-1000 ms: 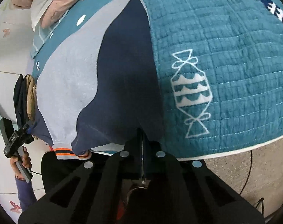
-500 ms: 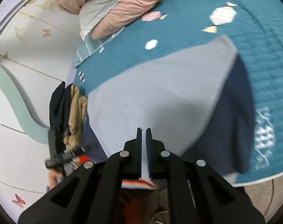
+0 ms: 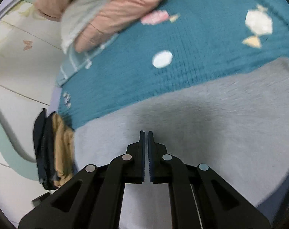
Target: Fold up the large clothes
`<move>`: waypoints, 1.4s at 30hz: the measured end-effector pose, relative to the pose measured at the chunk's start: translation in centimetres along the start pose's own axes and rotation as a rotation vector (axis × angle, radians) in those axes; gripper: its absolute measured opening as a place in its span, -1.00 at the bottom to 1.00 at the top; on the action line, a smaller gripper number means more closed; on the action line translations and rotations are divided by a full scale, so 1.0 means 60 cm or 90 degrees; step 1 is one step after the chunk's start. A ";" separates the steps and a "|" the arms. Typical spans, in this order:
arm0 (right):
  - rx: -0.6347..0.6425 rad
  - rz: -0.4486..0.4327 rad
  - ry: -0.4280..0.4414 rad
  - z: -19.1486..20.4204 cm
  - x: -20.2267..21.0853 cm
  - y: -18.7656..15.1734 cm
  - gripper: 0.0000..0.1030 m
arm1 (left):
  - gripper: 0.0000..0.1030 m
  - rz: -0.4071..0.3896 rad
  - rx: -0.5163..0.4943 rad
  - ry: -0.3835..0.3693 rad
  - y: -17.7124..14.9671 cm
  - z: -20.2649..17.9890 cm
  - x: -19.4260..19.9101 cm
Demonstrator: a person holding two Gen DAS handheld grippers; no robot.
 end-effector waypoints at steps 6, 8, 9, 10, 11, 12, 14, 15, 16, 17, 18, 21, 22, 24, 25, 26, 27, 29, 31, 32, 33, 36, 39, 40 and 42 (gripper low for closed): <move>-0.020 0.033 0.052 -0.027 0.020 -0.033 -1.00 | -0.63 -0.026 -0.018 -0.032 -0.009 -0.006 0.023; 0.002 0.047 0.050 -0.019 0.043 -0.069 -0.91 | -0.66 -0.031 -0.037 -0.032 -0.012 -0.017 0.028; 0.008 0.055 0.059 -0.018 0.055 -0.102 -0.88 | -0.67 -0.032 -0.043 -0.033 -0.011 -0.020 0.028; 0.009 0.055 0.054 -0.020 0.062 -0.121 -0.88 | -0.67 -0.032 -0.048 -0.034 -0.013 -0.026 0.029; 0.007 0.048 0.049 -0.023 0.065 -0.141 -0.91 | -0.68 -0.033 -0.054 -0.034 -0.015 -0.030 0.030; -0.004 0.033 0.049 -0.034 0.068 -0.162 -1.00 | -0.68 -0.033 -0.056 -0.034 -0.015 -0.036 0.030; -0.038 0.015 0.070 -0.052 0.061 -0.180 -1.00 | -0.69 -0.037 -0.062 -0.038 -0.017 -0.047 0.035; -0.037 0.008 0.071 -0.052 0.059 -0.181 -1.00 | -0.70 -0.038 -0.065 -0.041 -0.017 -0.052 0.036; -0.018 -0.003 0.059 -0.047 0.058 -0.182 -1.00 | -0.71 -0.041 -0.069 -0.045 -0.017 -0.060 0.040; -0.010 -0.007 0.050 -0.041 0.061 -0.183 -1.00 | -0.71 -0.046 -0.077 -0.048 -0.016 -0.072 0.047; 0.000 -0.011 0.044 -0.035 0.066 -0.183 -1.00 | -0.72 -0.050 -0.083 -0.049 -0.014 -0.083 0.050; -0.003 -0.044 0.048 -0.031 0.103 -0.196 -0.86 | -0.73 -0.060 -0.100 -0.057 -0.009 -0.118 0.063; 0.003 -0.059 0.053 -0.028 0.116 -0.204 -0.86 | -0.73 -0.063 -0.108 -0.057 -0.008 -0.132 0.067; 0.038 -0.105 0.066 -0.011 0.157 -0.228 -0.78 | -0.73 -0.067 -0.118 -0.057 -0.005 -0.158 0.070; 0.053 -0.120 0.068 0.002 0.171 -0.240 -0.72 | -0.73 -0.068 -0.122 -0.057 -0.005 -0.169 0.072; 0.071 -0.138 0.073 0.011 0.188 -0.252 -0.55 | -0.73 -0.068 -0.125 -0.058 -0.005 -0.176 0.073; 0.098 -0.162 0.073 0.025 0.209 -0.269 -0.36 | -0.73 -0.069 -0.133 -0.059 -0.005 -0.191 0.074; 0.150 -0.192 0.067 0.052 0.235 -0.297 -0.10 | -0.73 -0.068 -0.142 -0.058 -0.004 -0.205 0.075; 0.209 -0.216 0.053 0.082 0.251 -0.321 -0.04 | -0.73 -0.065 -0.148 -0.059 -0.002 -0.219 0.075; 0.237 -0.225 0.043 0.099 0.253 -0.329 0.02 | -0.73 -0.066 -0.148 -0.058 -0.001 -0.226 0.075; 0.268 -0.235 0.030 0.113 0.258 -0.340 0.05 | -0.73 -0.066 -0.147 -0.059 -0.002 -0.227 0.079; 0.313 -0.240 0.027 0.135 0.255 -0.357 0.12 | -0.73 -0.063 -0.152 -0.058 -0.003 -0.238 0.081; 0.346 -0.234 0.014 0.155 0.238 -0.359 0.15 | -0.73 -0.060 -0.154 -0.052 -0.004 -0.245 0.081; 0.348 -0.239 0.014 0.158 0.237 -0.357 0.15 | -0.73 -0.059 -0.152 -0.051 -0.003 -0.247 0.080; 0.344 -0.246 -0.006 0.163 0.227 -0.348 0.15 | -0.73 -0.059 -0.153 -0.047 -0.003 -0.248 0.081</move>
Point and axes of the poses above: each gripper's, at about its wrist camera, not at the fingertips, and x roughly against the way its jaws point, z to its left, y to its top, the point moved 1 cm from there along -x, roughly the way its jaws point, and after that the axes turned 7 degrees about -y, right-handed, at the moved point
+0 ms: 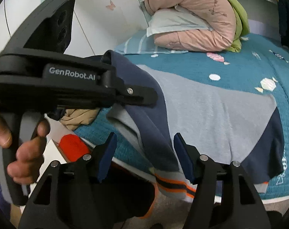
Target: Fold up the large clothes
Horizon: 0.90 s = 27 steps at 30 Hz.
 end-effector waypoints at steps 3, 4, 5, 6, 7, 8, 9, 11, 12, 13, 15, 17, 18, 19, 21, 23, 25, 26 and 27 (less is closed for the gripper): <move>0.013 -0.008 -0.014 0.005 -0.015 0.010 0.15 | -0.73 0.001 -0.002 -0.010 0.002 -0.006 -0.001; 0.020 -0.012 -0.021 0.007 -0.018 0.013 0.15 | -0.73 0.002 -0.002 -0.013 0.003 -0.006 0.001; 0.027 -0.020 -0.021 0.012 -0.019 0.017 0.15 | -0.73 0.004 -0.006 -0.010 0.004 -0.008 0.000; 0.033 -0.024 -0.021 0.013 -0.021 0.021 0.15 | -0.73 0.005 -0.011 -0.007 0.004 -0.010 -0.001; 0.030 -0.034 -0.020 0.011 -0.022 0.026 0.13 | -0.73 0.008 -0.011 -0.007 0.004 -0.010 -0.002; 0.030 -0.037 -0.023 0.008 -0.025 0.030 -0.21 | -0.73 0.010 -0.010 -0.006 0.004 -0.011 -0.003; 0.024 -0.029 -0.019 0.001 -0.031 0.035 -0.52 | -0.73 0.008 -0.010 0.000 0.005 -0.010 -0.004; 0.005 -0.020 -0.002 -0.009 -0.038 0.043 -0.68 | -0.73 0.001 -0.007 0.007 0.008 -0.009 -0.003; 0.000 -0.019 0.001 -0.012 -0.040 0.047 -0.70 | -0.73 -0.002 -0.005 0.001 0.009 -0.010 -0.001; -0.015 -0.022 0.009 -0.021 -0.037 0.049 -0.72 | -0.70 -0.006 -0.002 -0.014 0.010 -0.011 0.001; -0.079 -0.026 0.033 -0.055 -0.029 0.052 -0.77 | -0.65 -0.020 -0.007 -0.054 0.013 -0.021 0.012; -0.145 -0.029 0.052 -0.093 -0.025 0.058 -0.86 | -0.63 -0.056 -0.027 -0.098 0.016 -0.037 0.030; -0.194 -0.030 0.074 -0.123 -0.023 0.059 -0.86 | -0.57 -0.072 -0.035 -0.116 0.018 -0.045 0.038; -0.232 -0.034 0.092 -0.143 -0.018 0.058 -0.86 | -0.55 -0.094 -0.042 -0.140 0.023 -0.054 0.050; -0.310 -0.052 0.121 -0.188 -0.006 0.051 -0.86 | -0.34 -0.122 -0.046 -0.153 0.032 -0.066 0.062; -0.410 -0.083 0.153 -0.245 0.012 0.030 -0.86 | -0.15 -0.133 -0.048 -0.111 0.040 -0.072 0.058; -0.505 -0.121 0.158 -0.296 0.036 -0.007 -0.86 | -0.15 -0.121 -0.046 -0.081 0.044 -0.071 0.040; -0.550 -0.136 0.152 -0.318 0.046 -0.028 -0.86 | -0.15 -0.108 -0.040 -0.067 0.043 -0.068 0.026; -0.609 -0.150 0.138 -0.346 0.056 -0.059 -0.86 | -0.15 -0.085 -0.031 -0.046 0.042 -0.062 0.003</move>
Point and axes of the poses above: each gripper's, at about its wrist camera, not at the fingertips, and x roughly against the way its jaws point, z to its left, y to its top, the point moved 1 cm from there along -x, roughly the way its jaws point, and after that the axes turned 7 degrees about -y, right-handed, at the moved point
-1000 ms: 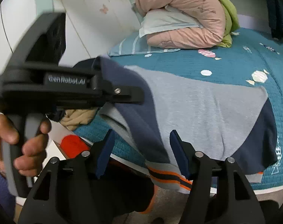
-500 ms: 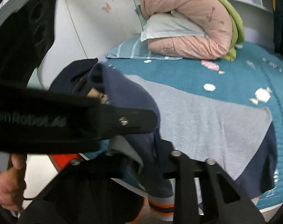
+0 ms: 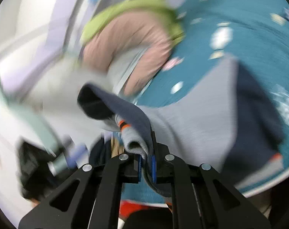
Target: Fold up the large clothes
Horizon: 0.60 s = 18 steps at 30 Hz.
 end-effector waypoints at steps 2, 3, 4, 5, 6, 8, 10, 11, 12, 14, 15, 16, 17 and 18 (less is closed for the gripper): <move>-0.033 0.008 -0.050 -0.039 0.006 0.011 -0.86 | -0.05 0.034 0.002 0.028 -0.012 0.011 -0.036; -0.044 0.028 -0.091 -0.064 0.002 0.015 -0.86 | 0.01 0.055 0.006 0.049 -0.023 0.018 -0.061; -0.054 0.039 -0.106 -0.080 -0.001 0.015 -0.85 | 0.01 0.080 0.013 0.065 -0.033 0.025 -0.087; -0.061 0.051 -0.121 -0.093 -0.006 0.016 -0.85 | 0.01 0.096 0.018 0.064 -0.040 0.030 -0.102; -0.068 0.052 -0.143 -0.107 -0.006 0.017 -0.82 | 0.02 0.119 0.030 0.067 -0.054 0.036 -0.128; -0.063 0.054 -0.148 -0.116 -0.005 0.017 -0.78 | 0.04 0.153 0.030 0.086 -0.073 0.041 -0.159; -0.053 0.070 -0.154 -0.111 -0.004 0.014 -0.76 | 0.35 0.169 0.030 0.094 -0.087 0.043 -0.179; -0.047 0.073 -0.160 -0.107 -0.002 0.016 -0.70 | 0.37 0.174 0.034 0.098 -0.094 0.044 -0.189; -0.038 0.080 -0.167 -0.099 0.004 0.017 -0.60 | 0.37 0.177 0.038 0.095 -0.096 0.045 -0.195; -0.025 0.077 -0.189 -0.088 0.019 0.027 -0.33 | 0.38 0.180 0.044 0.090 -0.101 0.044 -0.202; -0.015 0.064 -0.203 -0.084 0.032 0.031 -0.15 | 0.42 0.178 0.047 0.092 -0.102 0.046 -0.205; -0.006 0.052 -0.220 -0.081 0.041 0.027 -0.07 | 0.51 0.174 0.053 0.094 -0.102 0.049 -0.207; 0.004 0.040 -0.241 -0.081 0.051 0.029 0.09 | 0.52 0.173 0.059 0.095 -0.100 0.052 -0.209; 0.010 0.037 -0.262 -0.083 0.055 0.034 0.18 | 0.52 0.175 0.067 0.095 -0.101 0.058 -0.212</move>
Point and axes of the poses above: each gripper's, at about its wrist camera, not at the fingertips, and x roughly against the way its jaws point, z to its left, y to its top, the point moved 1 cm from there along -x, roughly the way its jaws point, and after that the axes turned 7 degrees about -y, right-handed, at the moved point
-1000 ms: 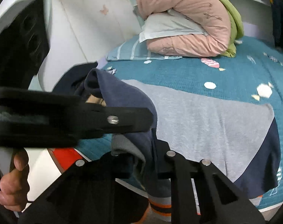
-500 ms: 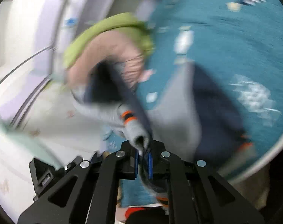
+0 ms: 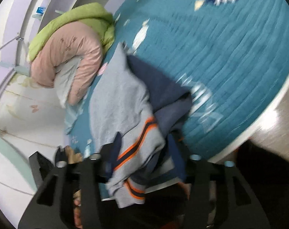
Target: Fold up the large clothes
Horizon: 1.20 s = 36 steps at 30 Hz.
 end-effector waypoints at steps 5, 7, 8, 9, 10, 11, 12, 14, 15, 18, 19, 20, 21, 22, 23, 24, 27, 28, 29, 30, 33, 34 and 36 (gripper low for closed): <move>-0.016 0.056 -0.006 -0.029 -0.045 0.000 0.19 | 0.57 -0.003 0.017 0.008 -0.004 0.009 -0.014; -0.037 0.090 0.022 -0.039 -0.069 -0.002 0.19 | 0.59 0.003 0.021 0.006 -0.007 0.010 -0.017; -0.045 0.103 0.034 -0.039 -0.080 -0.002 0.19 | 0.59 0.009 0.026 0.002 -0.009 0.011 -0.021; -0.061 0.111 0.064 -0.044 -0.089 -0.004 0.19 | 0.59 0.011 0.031 -0.001 -0.010 0.014 -0.023; -0.069 0.114 0.081 -0.046 -0.091 -0.005 0.20 | 0.60 0.014 0.038 -0.007 -0.011 0.019 -0.025; -0.078 0.117 0.089 -0.050 -0.095 -0.004 0.22 | 0.60 0.019 0.045 -0.014 -0.011 0.021 -0.028; -0.084 0.119 0.096 -0.054 -0.098 -0.004 0.25 | 0.60 0.026 0.054 -0.023 -0.015 0.025 -0.033; -0.113 0.123 0.124 -0.069 -0.106 -0.004 0.27 | 0.61 0.042 0.068 -0.042 -0.019 0.028 -0.045; -0.125 0.125 0.130 -0.075 -0.107 -0.004 0.28 | 0.62 0.045 0.073 -0.051 -0.020 0.027 -0.051; -0.131 0.126 0.145 -0.078 -0.105 -0.003 0.35 | 0.67 0.049 0.094 -0.080 -0.024 0.027 -0.064; -0.125 0.128 0.151 -0.075 -0.102 -0.003 0.35 | 0.70 0.048 0.102 -0.083 -0.024 0.028 -0.068; -0.120 0.133 0.166 -0.071 -0.100 -0.004 0.35 | 0.70 0.044 0.105 -0.082 -0.025 0.027 -0.070; -0.121 0.140 0.195 -0.067 -0.099 -0.006 0.35 | 0.70 0.042 0.102 -0.081 -0.025 0.027 -0.069; -0.125 0.141 0.205 -0.060 -0.101 -0.005 0.34 | 0.70 0.037 0.093 -0.081 -0.026 0.023 -0.068; -0.130 0.142 0.206 -0.058 -0.106 -0.005 0.34 | 0.70 0.035 0.083 -0.080 -0.026 0.018 -0.069; -0.137 0.144 0.209 -0.057 -0.111 -0.004 0.34 | 0.70 0.034 0.078 -0.075 -0.024 0.011 -0.073; -0.164 0.149 0.214 -0.059 -0.134 0.000 0.34 | 0.70 0.032 0.066 -0.074 -0.022 -0.005 -0.082; -0.157 0.147 0.211 -0.051 -0.137 0.002 0.34 | 0.70 0.035 0.061 -0.073 -0.021 -0.010 -0.085; -0.140 0.148 0.203 -0.043 -0.138 0.004 0.31 | 0.70 0.035 0.053 -0.066 -0.019 -0.017 -0.089; -0.123 0.147 0.194 -0.036 -0.137 0.005 0.10 | 0.68 0.035 0.046 -0.058 -0.019 -0.020 -0.089; -0.081 0.133 0.174 -0.018 -0.123 0.004 -0.34 | 0.44 0.025 0.015 -0.036 -0.020 -0.037 -0.082; -0.066 0.129 0.165 -0.011 -0.121 0.002 -0.40 | 0.27 0.020 0.005 -0.033 -0.020 -0.043 -0.079; -0.009 0.115 0.142 0.017 -0.106 0.004 -0.51 | 0.00 0.002 -0.029 -0.025 -0.022 -0.055 -0.064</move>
Point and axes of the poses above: each gripper's, at about its wrist camera, not at the fingertips, and x roughly against the way its jaws point, z to its left, y to its top, the point moved 1 cm from there along -x, roughly the way its jaws point, and after that the axes turned 7 degrees about -y, right-handed, at the moved point
